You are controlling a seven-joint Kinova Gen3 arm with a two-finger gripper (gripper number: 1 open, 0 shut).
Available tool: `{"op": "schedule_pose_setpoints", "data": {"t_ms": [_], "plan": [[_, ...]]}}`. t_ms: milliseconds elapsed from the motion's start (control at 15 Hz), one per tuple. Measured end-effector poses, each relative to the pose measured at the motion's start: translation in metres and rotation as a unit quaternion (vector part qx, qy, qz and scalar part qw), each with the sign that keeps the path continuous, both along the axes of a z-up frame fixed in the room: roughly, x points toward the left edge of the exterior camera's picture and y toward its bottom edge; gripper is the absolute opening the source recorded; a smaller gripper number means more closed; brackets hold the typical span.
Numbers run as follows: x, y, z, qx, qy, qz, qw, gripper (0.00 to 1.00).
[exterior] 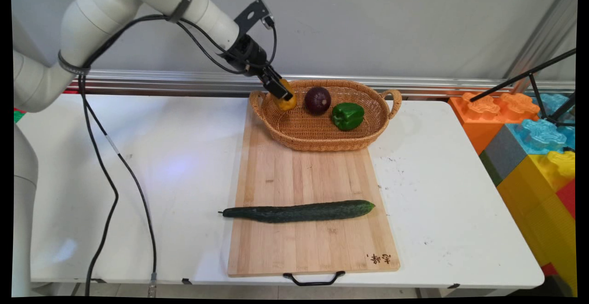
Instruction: Place the picked object in the vegetable basket
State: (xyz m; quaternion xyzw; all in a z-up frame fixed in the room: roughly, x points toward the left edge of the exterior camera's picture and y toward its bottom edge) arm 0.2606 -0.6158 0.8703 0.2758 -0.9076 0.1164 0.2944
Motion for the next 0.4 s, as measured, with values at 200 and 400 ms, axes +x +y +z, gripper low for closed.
{"op": "schedule_pose_setpoints", "data": {"t_ms": [200,400], "plan": [[-0.002,-0.01,-0.017,0.009,0.0,0.001,1.0,0.0],[-0.006,-0.016,-0.027,0.01,0.003,-0.006,0.9999,1.0]]}}
